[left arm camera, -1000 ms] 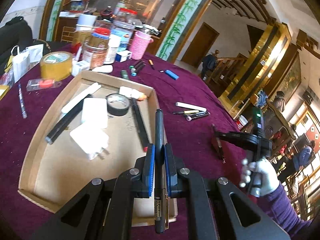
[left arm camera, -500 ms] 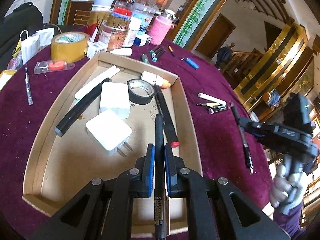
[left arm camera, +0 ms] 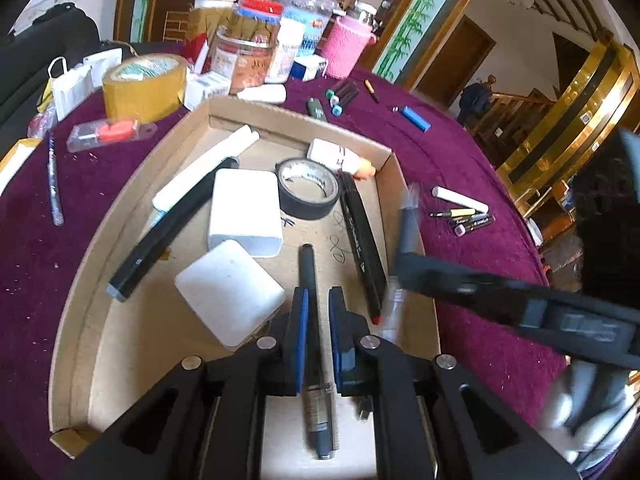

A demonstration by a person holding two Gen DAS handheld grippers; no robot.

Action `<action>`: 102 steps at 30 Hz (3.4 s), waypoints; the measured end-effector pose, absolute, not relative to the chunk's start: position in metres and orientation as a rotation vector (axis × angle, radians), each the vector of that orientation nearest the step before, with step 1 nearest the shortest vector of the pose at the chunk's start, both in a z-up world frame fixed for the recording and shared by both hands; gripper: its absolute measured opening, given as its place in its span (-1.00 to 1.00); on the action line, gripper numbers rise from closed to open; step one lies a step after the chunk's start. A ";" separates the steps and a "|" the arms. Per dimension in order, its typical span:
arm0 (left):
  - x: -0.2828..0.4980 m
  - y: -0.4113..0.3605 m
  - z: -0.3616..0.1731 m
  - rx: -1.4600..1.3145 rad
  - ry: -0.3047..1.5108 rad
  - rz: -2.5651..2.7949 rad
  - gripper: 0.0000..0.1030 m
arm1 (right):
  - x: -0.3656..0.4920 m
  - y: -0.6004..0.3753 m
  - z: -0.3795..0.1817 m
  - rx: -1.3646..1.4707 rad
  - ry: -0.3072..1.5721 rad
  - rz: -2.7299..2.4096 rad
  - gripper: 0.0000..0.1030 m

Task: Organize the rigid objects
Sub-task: 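Carry both pens over the tray and open both grippers to drop them, then move the right gripper to the pile and grasp a black marker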

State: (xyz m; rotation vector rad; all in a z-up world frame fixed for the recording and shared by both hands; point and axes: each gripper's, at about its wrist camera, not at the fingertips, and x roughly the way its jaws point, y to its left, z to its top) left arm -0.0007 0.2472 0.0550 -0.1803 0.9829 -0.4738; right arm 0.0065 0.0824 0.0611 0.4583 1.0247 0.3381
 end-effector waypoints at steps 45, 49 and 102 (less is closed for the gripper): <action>-0.069 0.201 0.107 0.193 0.692 -0.183 0.66 | -0.051 0.029 0.076 0.242 0.768 0.113 0.42; -0.072 0.191 0.106 0.217 0.693 -0.191 0.66 | -0.054 0.021 0.075 0.258 0.766 0.108 0.42; -0.055 0.117 0.075 0.375 0.809 -0.276 0.66 | 0.048 -0.155 0.017 0.538 0.987 0.280 0.45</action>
